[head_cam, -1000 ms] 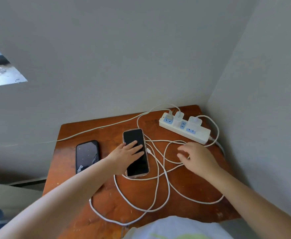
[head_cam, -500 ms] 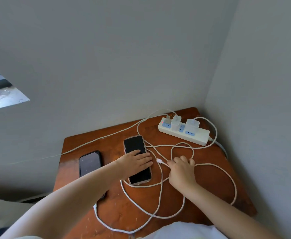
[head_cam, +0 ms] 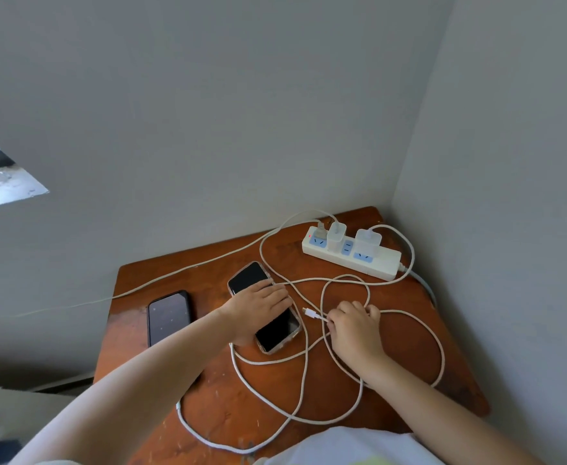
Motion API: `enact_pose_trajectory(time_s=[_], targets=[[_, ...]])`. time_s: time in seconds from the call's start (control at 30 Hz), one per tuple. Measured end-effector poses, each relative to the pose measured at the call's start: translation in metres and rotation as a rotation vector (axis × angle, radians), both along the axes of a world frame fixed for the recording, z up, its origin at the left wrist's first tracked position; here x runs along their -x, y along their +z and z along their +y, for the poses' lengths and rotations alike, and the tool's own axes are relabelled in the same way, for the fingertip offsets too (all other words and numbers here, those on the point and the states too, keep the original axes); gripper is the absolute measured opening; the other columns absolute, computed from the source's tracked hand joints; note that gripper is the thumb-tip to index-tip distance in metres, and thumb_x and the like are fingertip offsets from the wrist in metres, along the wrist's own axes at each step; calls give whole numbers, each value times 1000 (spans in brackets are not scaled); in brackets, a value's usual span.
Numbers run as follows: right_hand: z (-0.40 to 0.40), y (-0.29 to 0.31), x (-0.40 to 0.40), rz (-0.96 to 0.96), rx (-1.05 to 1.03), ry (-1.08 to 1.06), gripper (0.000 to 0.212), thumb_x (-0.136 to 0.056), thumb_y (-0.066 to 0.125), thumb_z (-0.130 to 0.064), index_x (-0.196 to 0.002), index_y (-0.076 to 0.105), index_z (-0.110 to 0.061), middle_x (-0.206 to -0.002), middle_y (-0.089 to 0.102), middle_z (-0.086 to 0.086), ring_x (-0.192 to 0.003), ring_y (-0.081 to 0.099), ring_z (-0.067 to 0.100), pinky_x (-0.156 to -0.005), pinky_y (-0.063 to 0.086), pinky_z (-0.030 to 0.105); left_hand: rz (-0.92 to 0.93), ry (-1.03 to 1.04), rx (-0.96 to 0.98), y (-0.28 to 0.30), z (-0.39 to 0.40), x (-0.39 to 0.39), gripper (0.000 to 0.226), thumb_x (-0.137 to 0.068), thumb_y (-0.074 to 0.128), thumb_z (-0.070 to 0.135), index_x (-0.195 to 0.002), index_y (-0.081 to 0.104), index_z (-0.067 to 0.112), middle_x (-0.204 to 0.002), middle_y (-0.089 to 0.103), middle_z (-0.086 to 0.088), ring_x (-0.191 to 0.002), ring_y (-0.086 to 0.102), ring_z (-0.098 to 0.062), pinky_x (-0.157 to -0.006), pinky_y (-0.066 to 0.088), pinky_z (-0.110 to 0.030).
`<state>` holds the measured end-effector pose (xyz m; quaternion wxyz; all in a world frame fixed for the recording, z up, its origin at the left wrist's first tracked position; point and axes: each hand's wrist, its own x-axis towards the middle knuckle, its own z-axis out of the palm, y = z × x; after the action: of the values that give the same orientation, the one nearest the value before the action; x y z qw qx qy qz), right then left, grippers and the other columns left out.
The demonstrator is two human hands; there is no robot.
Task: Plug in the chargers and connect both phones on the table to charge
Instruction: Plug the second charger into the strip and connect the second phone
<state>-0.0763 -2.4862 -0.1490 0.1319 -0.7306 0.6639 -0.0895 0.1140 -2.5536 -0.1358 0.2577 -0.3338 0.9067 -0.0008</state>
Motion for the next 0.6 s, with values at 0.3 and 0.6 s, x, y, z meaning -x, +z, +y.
enact_pose_trajectory(time_s=[0.3, 0.6], targets=[[1, 26, -3, -102, 147, 53, 33, -71, 71, 5, -102, 69, -8, -85, 71, 9, -78, 66, 24, -84, 42, 43, 249, 275, 7, 18, -1, -6, 99, -65, 76, 27, -142, 14, 17, -151, 20, -8, -140, 10, -24, -107, -3, -31], [1, 47, -11, -200, 335, 36, 19, -59, 83, 2, -75, 75, -4, -58, 67, 9, -49, 63, 21, -60, 32, 32, 363, 399, 47, 27, -6, -5, 97, -61, 78, 32, -138, 22, 18, -145, 31, -6, -134, 22, -24, -111, 19, -35]])
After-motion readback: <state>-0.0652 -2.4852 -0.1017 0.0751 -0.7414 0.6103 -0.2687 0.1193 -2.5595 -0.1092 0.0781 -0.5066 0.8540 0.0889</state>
